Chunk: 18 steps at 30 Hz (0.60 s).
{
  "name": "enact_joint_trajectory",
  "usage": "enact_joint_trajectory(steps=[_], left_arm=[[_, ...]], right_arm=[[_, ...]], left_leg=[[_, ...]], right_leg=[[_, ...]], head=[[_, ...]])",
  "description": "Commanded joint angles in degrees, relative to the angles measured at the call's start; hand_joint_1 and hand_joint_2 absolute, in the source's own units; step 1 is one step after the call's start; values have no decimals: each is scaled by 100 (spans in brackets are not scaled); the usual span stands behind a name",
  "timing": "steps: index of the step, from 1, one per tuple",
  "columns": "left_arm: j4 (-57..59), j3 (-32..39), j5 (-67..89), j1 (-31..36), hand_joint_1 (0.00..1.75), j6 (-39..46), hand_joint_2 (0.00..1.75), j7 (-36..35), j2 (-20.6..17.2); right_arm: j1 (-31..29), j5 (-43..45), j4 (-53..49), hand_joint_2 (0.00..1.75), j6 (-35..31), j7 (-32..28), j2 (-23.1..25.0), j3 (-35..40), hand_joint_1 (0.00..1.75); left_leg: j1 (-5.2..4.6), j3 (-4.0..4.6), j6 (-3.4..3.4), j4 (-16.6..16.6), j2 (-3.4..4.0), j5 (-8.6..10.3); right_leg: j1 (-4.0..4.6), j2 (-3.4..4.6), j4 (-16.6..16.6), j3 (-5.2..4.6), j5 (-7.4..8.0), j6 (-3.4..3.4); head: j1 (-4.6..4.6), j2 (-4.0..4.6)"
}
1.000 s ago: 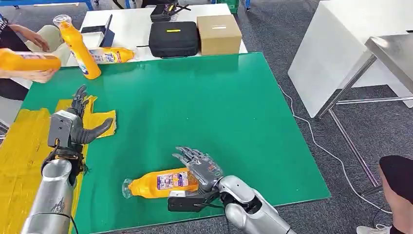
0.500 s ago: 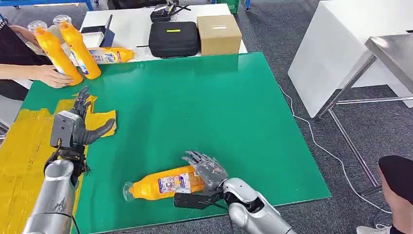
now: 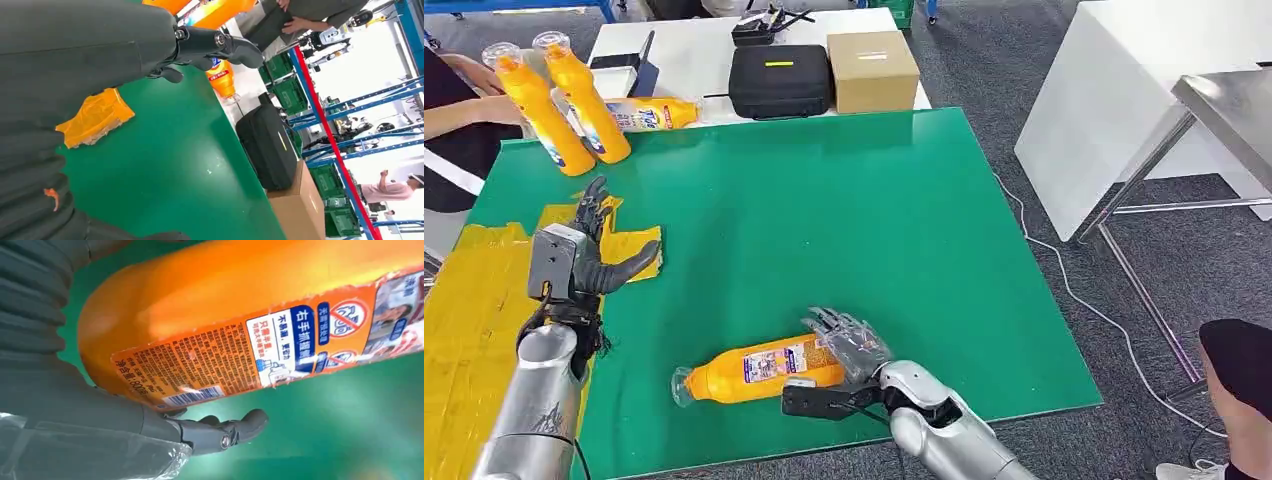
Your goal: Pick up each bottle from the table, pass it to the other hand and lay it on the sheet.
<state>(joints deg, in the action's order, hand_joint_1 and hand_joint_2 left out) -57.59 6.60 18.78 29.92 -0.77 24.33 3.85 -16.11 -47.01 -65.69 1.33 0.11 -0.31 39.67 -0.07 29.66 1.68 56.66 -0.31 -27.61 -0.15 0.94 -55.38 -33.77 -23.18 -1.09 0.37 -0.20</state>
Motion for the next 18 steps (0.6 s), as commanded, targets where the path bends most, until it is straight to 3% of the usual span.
enact_joint_trajectory(steps=[1, 5, 8, 13, 15, 17, 18], left_arm=[[488, -129, -71, 253, 0, 47, 175, -46, 39], [533, -183, -110, 280, 0, 67, 175, -49, 39], [665, -256, -172, 341, 0, 65, 175, -31, 44], [692, -273, -186, 352, 0, 72, 175, -18, 59], [680, -279, -195, 345, 0, 72, 175, -13, 54], [653, -285, -205, 334, 0, 69, 175, -9, 70], [609, -280, -217, 326, 0, 69, 175, -6, 83]], right_arm=[[-391, 12, 1411, 175, -47, 5, 261, 134, 0], [-389, -64, 1552, 175, -103, 26, 265, 151, 3], [-384, -253, 1760, 175, -33, 71, 235, 230, 58], [-358, -315, 1812, 175, -80, 91, 229, 249, 58], [-369, -382, 1832, 175, -97, 138, 234, 249, 140], [-365, -523, 1909, 175, -117, 203, 219, 224, 162], [-369, -569, 1985, 175, -157, 224, 220, 177, 159]], left_leg=[[5, -16, -8, -8, -3, 0], [5, -28, -12, -12, -8, 1], [5, -31, -10, -11, -9, 2], [5, -55, -9, -8, -8, 0], [7, -65, -12, -10, -11, 2], [6, -73, -11, -10, -9, 2], [5, -81, -9, -9, -8, 0]], right_leg=[[5, -9, 9, 18, -1, 2], [8, -19, 13, 30, -2, 2], [9, -18, 13, 35, -1, 2], [11, -9, 12, 56, -1, 1], [14, -13, 18, 69, 3, 2], [14, -10, 17, 75, 4, 2], [13, -8, 16, 83, 2, 2]], head=[[0, 2], [0, 2], [0, 2], [0, 2], [0, 2], [0, 2], [0, 0]])
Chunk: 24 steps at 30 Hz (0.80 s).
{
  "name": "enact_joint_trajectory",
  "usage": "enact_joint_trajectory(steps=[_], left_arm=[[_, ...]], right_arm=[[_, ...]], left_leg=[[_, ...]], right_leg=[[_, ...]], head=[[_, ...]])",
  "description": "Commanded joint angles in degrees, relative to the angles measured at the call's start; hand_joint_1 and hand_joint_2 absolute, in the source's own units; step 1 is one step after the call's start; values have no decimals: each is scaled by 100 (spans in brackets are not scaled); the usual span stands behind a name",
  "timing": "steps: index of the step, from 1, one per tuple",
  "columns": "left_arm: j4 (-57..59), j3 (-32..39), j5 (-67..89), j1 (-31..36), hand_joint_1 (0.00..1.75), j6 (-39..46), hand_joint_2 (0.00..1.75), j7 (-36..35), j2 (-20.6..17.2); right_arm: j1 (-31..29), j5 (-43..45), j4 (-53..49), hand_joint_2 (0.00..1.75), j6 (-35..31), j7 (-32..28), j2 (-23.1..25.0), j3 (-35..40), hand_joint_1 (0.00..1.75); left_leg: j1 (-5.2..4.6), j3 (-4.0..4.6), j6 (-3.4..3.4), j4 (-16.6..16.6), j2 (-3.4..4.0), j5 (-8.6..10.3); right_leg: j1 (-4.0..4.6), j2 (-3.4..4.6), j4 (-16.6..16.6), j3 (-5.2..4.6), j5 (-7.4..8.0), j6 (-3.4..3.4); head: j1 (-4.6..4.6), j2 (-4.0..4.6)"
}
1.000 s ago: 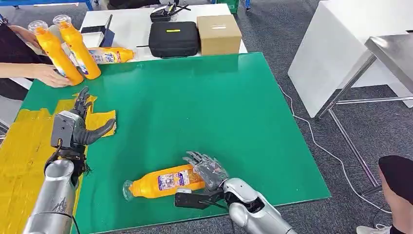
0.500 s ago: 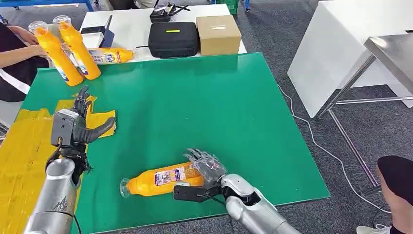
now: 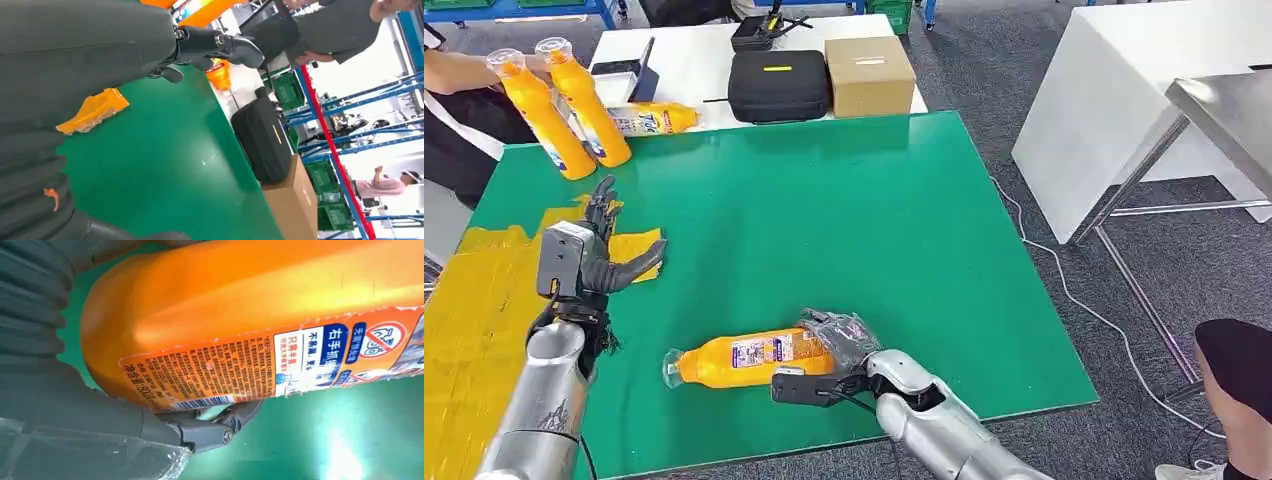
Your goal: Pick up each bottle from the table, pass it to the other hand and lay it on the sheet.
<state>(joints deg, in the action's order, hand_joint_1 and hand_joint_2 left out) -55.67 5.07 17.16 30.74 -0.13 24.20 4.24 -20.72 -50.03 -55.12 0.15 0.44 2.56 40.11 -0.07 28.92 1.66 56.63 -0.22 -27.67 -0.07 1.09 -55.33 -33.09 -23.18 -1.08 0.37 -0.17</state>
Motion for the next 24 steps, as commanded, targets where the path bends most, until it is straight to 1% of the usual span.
enact_joint_trajectory(steps=[1, 4, 5, 7, 9, 10, 12, 13, 15, 16, 20, 24], left_arm=[[389, -128, -63, 244, 0, 2, 175, 8, 53], [356, -138, -73, 251, 0, -9, 175, 7, 87], [353, -140, -78, 253, 0, -12, 175, 5, 98], [375, -132, -95, 259, 0, -24, 175, 1, 104], [390, -120, -109, 271, 0, -34, 175, 1, 110], [369, -114, -119, 272, 0, -35, 175, 1, 118], [280, -95, -145, 215, 0, -21, 175, -8, 125], [241, -90, -153, 192, 0, -15, 175, -12, 124], [162, -83, -171, 119, 0, -10, 175, -24, 111], [97, -39, -248, 45, 0, -6, 175, -39, 111], [-314, 28, -970, -162, 0, -686, 175, -5, 185], [-848, -65, -1391, -298, 0, -603, 175, -176, 294]], right_arm=[[95, -289, 964, 175, -57, 178, -62, 105, 161], [170, -319, 929, 175, -106, 168, -80, 43, 175], [209, -331, 887, 175, -147, 170, -85, 14, 175], [305, -347, 725, 175, -230, 190, -82, -130, 175], [352, -313, 554, 175, -324, 185, -55, -327, 175], [363, -204, 445, 175, -447, 167, -14, -503, 175], [361, -37, 306, 175, -704, 101, 50, -780, 175], [361, 7, 276, 175, -726, 85, 67, -838, 175], [387, 244, 143, 175, -878, -45, 116, -1082, 175], [443, 520, 32, 175, -1093, -237, 157, -1342, 175], [488, 1126, -171, 175, -1643, -679, 288, -1897, 175], [599, 1072, -417, 175, -2263, -905, 415, -2155, 175]], left_leg=[[5, -4, -10, -11, -24, 12], [8, -10, -9, -9, -30, 10], [7, -15, -8, -7, -25, 8], [8, -10, -14, -18, -33, 16], [5, -16, -8, -5, -23, 7], [7, -14, -11, -10, -31, 10], [4, -12, -9, -4, -25, 8], [5, -7, -12, -8, -32, 12], [3, -11, -7, -2, -18, 7], [3, -6, -10, -5, -21, 9], [2, 9, -5, -1, -10, 6], [2, 28, -7, 3, -10, 3]], right_leg=[[5, -32, 17, 14, 6, 1], [9, -38, 18, 23, 8, 7], [7, -33, 14, 25, 6, 8], [9, -47, 27, 25, 15, 15], [7, -30, 10, 25, 8, 15], [8, -40, 17, 25, 10, 15], [6, -33, 9, 20, 9, 14], [6, -43, 15, 19, 11, 14], [4, -24, 6, 17, 9, 15], [4, -31, 9, 15, 10, 14], [-3, -18, 3, 3, 10, 14], [-6, -22, -1, -13, 6, 14]], head=[[0, 0], [0, 0], [0, 0], [-2, 0], [0, 0], [-2, 0], [0, 0], [0, -2], [0, 0], [-2, 0], [-2, 0], [0, 0]])
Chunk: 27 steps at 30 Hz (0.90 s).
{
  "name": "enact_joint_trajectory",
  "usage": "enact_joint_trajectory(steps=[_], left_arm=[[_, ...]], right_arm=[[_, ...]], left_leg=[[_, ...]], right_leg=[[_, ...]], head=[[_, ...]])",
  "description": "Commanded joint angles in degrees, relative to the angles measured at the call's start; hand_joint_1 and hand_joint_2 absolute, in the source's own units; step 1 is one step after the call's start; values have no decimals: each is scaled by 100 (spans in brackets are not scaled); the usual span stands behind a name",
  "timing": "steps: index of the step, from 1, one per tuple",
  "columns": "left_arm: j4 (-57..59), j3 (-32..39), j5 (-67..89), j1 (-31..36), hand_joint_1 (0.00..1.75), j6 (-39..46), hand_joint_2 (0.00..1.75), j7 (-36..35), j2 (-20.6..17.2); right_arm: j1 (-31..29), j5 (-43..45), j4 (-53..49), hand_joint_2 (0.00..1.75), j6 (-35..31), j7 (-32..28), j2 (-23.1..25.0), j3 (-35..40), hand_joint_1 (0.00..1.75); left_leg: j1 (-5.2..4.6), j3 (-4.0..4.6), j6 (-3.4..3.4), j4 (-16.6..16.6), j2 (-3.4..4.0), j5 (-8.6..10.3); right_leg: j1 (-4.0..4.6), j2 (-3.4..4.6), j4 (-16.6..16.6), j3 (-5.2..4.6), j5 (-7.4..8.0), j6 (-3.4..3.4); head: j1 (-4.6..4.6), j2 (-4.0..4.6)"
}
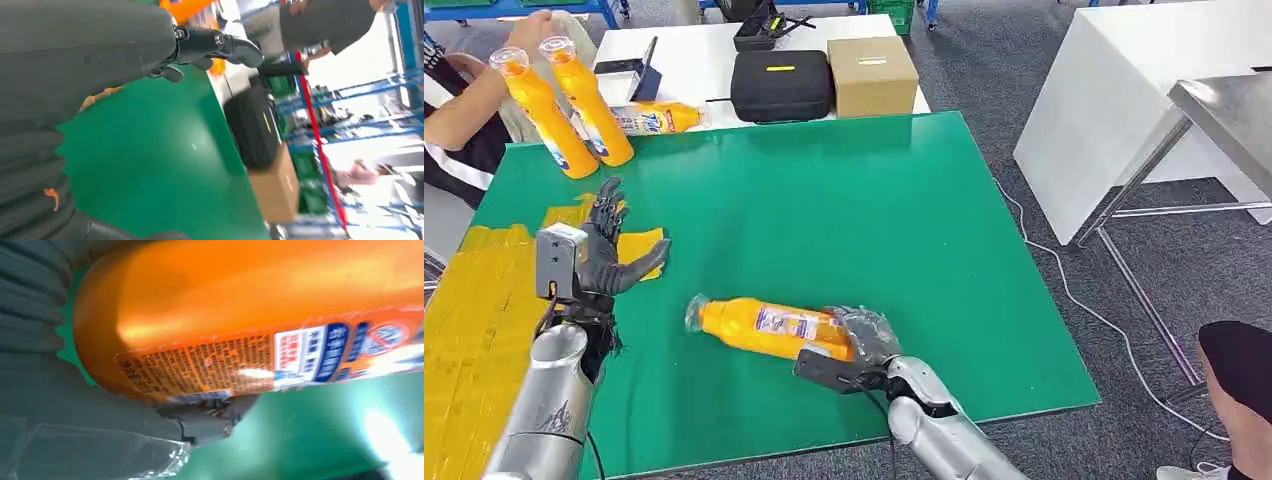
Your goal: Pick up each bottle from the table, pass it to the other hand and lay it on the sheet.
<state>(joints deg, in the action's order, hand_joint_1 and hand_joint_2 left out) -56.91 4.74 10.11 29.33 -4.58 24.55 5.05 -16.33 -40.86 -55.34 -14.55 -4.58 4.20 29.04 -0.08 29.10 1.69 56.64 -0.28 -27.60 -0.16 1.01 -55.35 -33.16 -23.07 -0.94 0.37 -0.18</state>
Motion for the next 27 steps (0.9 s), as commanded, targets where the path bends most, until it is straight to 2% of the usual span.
enact_joint_trajectory(steps=[1, 5, 9, 13, 20, 27], left_arm=[[-792, -48, -697, -171, 0, -130, 175, -254, 219], [-904, 15, -850, -179, 0, -67, 175, -309, 271], [-889, 328, -1739, -75, 0, 17, 175, -660, 339], [-445, 63, -2011, 59, 0, -208, 175, -852, 201], [-37, -607, -2077, 162, 0, -636, 175, -964, 360], [-303, -1132, -1979, 117, 0, -649, 175, -939, 388]], right_arm=[[165, 150, -435, 175, -791, -399, 266, -1040, 175], [166, 60, -480, 175, -1013, -396, 324, -1067, 175], [22, 365, -374, 175, -1190, -707, 423, -1164, 175], [-120, 694, -279, 175, -1436, -1108, 508, -1177, 175], [-254, 903, -274, 175, -1951, -1627, 651, -1101, 175], [-546, 1293, 37, 175, -1680, -1996, 762, -922, 175]], left_leg=[[3, 14, -10, 3, -3, -5], [1, 27, -10, -2, -7, -2], [3, 42, -12, 1, 0, -5], [3, 45, -10, -1, 4, -3], [4, 50, -7, 2, -8, -1], [2, 51, -8, 2, -1, -2]], right_leg=[[3, -12, -1, -13, -5, 1], [2, -16, 2, -29, -5, 2], [4, -11, -1, -46, -5, 2], [2, -5, -2, -51, -2, 1], [4, -16, -1, -52, -3, 0], [2, -9, -1, -54, -2, 1]], head=[[0, 0], [0, -2], [0, -2], [0, 0], [0, 0], [0, 0]])
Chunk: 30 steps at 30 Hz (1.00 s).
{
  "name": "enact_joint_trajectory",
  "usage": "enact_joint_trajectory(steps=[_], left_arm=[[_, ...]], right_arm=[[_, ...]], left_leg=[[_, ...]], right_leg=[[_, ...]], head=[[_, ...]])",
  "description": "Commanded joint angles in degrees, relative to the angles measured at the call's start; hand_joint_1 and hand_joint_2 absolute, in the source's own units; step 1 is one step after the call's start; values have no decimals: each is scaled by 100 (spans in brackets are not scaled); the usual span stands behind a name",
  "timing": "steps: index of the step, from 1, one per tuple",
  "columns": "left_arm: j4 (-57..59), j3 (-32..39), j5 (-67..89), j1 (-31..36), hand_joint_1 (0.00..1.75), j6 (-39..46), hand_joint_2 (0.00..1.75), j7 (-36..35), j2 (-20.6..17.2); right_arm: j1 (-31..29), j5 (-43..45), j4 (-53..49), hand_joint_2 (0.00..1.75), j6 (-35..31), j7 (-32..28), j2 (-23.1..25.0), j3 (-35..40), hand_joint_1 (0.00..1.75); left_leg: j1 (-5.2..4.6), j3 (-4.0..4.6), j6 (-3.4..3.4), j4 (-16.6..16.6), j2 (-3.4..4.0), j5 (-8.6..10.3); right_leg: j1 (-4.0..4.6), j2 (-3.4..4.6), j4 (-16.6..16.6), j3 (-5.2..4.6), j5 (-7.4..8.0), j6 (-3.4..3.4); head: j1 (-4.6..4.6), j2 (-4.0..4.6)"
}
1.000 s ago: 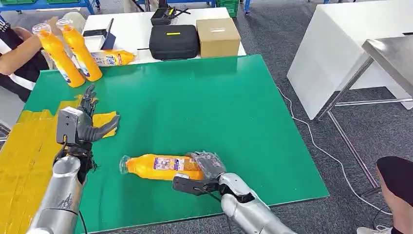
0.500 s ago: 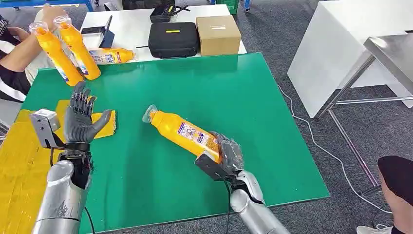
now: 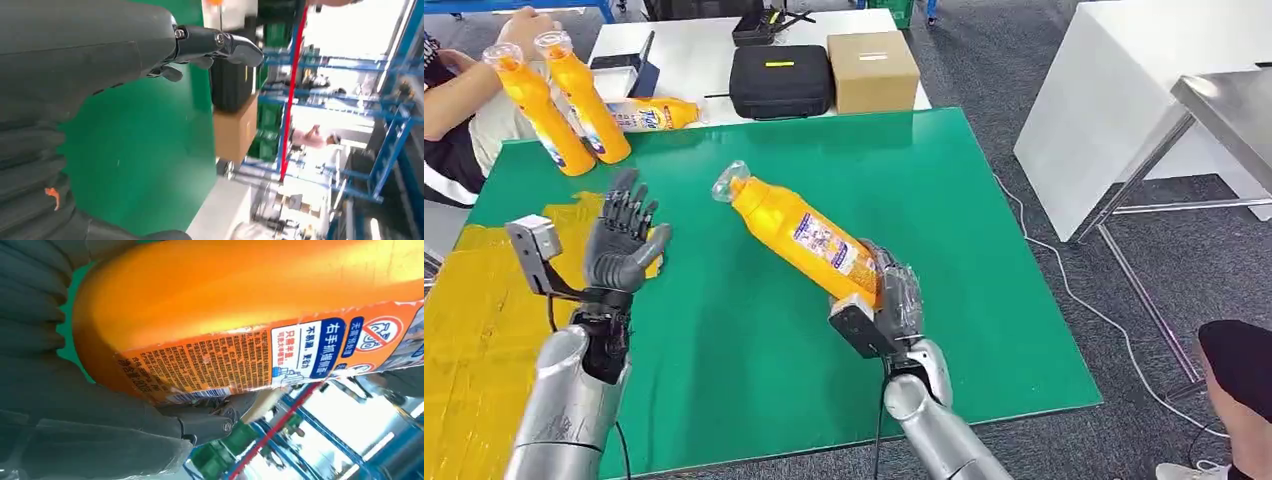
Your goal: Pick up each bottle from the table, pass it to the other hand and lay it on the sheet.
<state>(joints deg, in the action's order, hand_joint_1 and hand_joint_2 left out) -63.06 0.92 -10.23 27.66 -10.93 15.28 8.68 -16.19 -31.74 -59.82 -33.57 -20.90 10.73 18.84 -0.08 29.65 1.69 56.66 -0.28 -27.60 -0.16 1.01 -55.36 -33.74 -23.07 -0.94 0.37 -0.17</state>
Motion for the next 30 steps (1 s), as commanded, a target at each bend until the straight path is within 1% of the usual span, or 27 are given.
enact_joint_trajectory(steps=[1, 3, 5, 9, 10, 11, 14, 18, 19, 23, 25, 26, 27, 29, 30], left_arm=[[263, -783, 45, 255, 0, -8, 175, -18, 42], [-13, -1079, 114, 149, 0, -70, 175, 13, 11], [-167, -1286, 212, 105, 0, -128, 175, 69, -47], [-171, -1299, 212, 103, 0, -129, 175, 69, -28], [-203, -1323, 213, 90, 0, -127, 175, 69, -45], [-275, -1423, 288, 81, 0, -155, 175, 124, -95], [-639, -1630, 400, -55, 0, -193, 175, 179, -134], [-695, -1724, 417, -88, 0, -176, 175, 171, -184], [-697, -1736, 414, -93, 0, -175, 175, 176, -199], [-706, -1737, 407, -109, 0, -187, 175, 190, -211], [-785, -1785, 388, -165, 0, -231, 175, 216, -232], [-807, -1806, 389, -178, 0, -242, 175, 220, -235], [-852, -1862, 396, -203, 0, -270, 175, 230, -240], [-926, -1980, 422, -240, 0, -300, 175, 237, -232], [-922, -2005, 430, -234, 0, -309, 175, 235, -227]], right_arm=[[-591, 418, 534, 175, 238, -385, 121, 97, 175], [-740, 750, 752, 175, 516, -678, 161, 122, 175], [-811, 817, 852, 175, 632, -834, 158, 173, 175], [-819, 817, 857, 175, 636, -834, 158, 173, 175], [-852, 858, 912, 175, 690, -838, 157, 168, 175], [-885, 925, 964, 175, 775, -879, 167, 160, 175], [-1060, 1094, 1185, 175, 1153, -976, 175, 163, 175], [-1281, 1168, 1582, 175, 1690, -993, 199, 273, 175], [-1340, 1169, 1707, 175, 1818, -986, 229, 309, 175], [-1362, 1173, 1769, 175, 1877, -970, 253, 329, 175], [-1478, 1253, 2012, 175, 2172, -928, 284, 322, 175], [-1503, 1286, 2063, 175, 2259, -935, 288, 317, 175], [-1546, 1327, 2151, 175, 2432, -962, 289, 326, 175], [-1595, 1362, 2272, 175, 2755, -1065, 298, 368, 175], [-1601, 1355, 2284, 175, 2803, -1088, 298, 389, 175]], left_leg=[[2, -7, -11, 0, -4, -3], [1, -5, -10, -1, -4, -2], [3, -9, -12, -1, -2, -4], [4, -6, -8, -3, 3, -3], [2, -15, -12, -8, 2, -3], [4, -6, -8, -3, 3, -2], [3, -9, -10, -4, 5, -4], [1, -1, -6, -3, 8, -2], [2, -13, -11, -7, 13, -5], [3, -6, -10, -5, 5, -2], [3, -13, -14, -7, 6, -4], [2, -3, -8, -5, 3, -2], [4, -14, -13, -8, 8, -5], [3, -2, -7, -4, 5, -2], [2, -3, -8, -5, 1, -2]], right_leg=[[3, -13, 0, 9, -4, 2], [2, -12, 1, 7, -3, 2], [3, -12, 1, 11, -4, 2], [4, -4, 4, 7, -1, 1], [2, -8, 6, 16, -4, 1], [3, -4, 4, 7, -1, 1], [2, -5, 3, 10, -3, 1], [0, 2, 2, 2, 1, 0], [1, 3, 4, 12, -1, 1], [2, -5, 3, 8, -1, 3], [3, -3, 4, 12, -3, 3], [1, -2, 3, 4, 0, 2], [4, 0, 6, 14, -2, 3], [2, -1, 3, 3, 0, 1], [2, -5, 3, 4, -1, 1]], head=[[0, -2], [0, 0], [0, 0], [-2, 0], [0, 0], [0, 0], [0, 0], [0, 0], [0, 0], [0, 0], [0, 0], [0, -2], [0, 0], [-2, 0], [-2, 0]])
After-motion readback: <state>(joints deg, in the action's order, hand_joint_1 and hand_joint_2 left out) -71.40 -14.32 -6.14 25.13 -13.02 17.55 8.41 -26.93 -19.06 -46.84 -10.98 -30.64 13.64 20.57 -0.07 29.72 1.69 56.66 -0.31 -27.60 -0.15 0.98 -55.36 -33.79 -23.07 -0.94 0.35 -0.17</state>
